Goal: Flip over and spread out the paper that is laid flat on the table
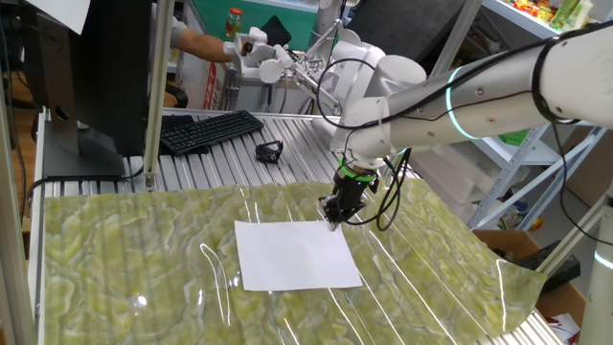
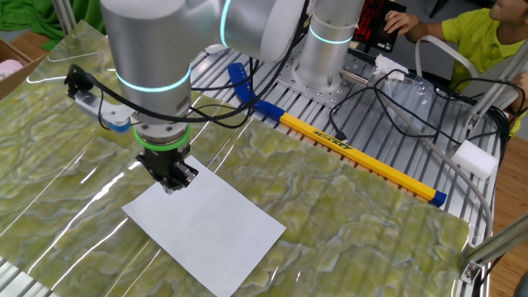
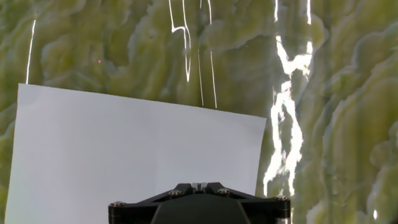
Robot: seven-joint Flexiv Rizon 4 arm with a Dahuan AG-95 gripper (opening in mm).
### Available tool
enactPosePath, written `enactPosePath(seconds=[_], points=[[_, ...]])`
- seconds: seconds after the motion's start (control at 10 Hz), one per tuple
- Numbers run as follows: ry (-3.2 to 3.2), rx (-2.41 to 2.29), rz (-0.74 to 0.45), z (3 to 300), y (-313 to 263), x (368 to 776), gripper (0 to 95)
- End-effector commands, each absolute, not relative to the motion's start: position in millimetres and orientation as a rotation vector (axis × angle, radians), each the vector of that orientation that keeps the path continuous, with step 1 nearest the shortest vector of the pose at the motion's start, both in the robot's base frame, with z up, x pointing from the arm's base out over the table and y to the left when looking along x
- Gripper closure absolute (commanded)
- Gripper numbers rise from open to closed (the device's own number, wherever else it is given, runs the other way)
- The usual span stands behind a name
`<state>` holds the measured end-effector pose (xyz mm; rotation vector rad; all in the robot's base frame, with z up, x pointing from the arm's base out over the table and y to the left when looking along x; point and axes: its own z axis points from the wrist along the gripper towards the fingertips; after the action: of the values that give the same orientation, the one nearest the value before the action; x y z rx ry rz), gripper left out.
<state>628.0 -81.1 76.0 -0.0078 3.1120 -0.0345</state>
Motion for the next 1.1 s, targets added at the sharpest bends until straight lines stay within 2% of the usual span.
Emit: enactPosePath(seconds=[0.1,0.5,0.8,1.1], points=[[3.116,-0.003,-0.033,77.0,-81.5,626.2,95.0],[3.117,0.067,-0.013,63.0,-79.3,639.0,95.0],[3.095,0.051,-0.019,35.5,-95.9,684.4,95.0],[3.096,0.048,-0.023,42.9,-107.1,697.6,95.0]])
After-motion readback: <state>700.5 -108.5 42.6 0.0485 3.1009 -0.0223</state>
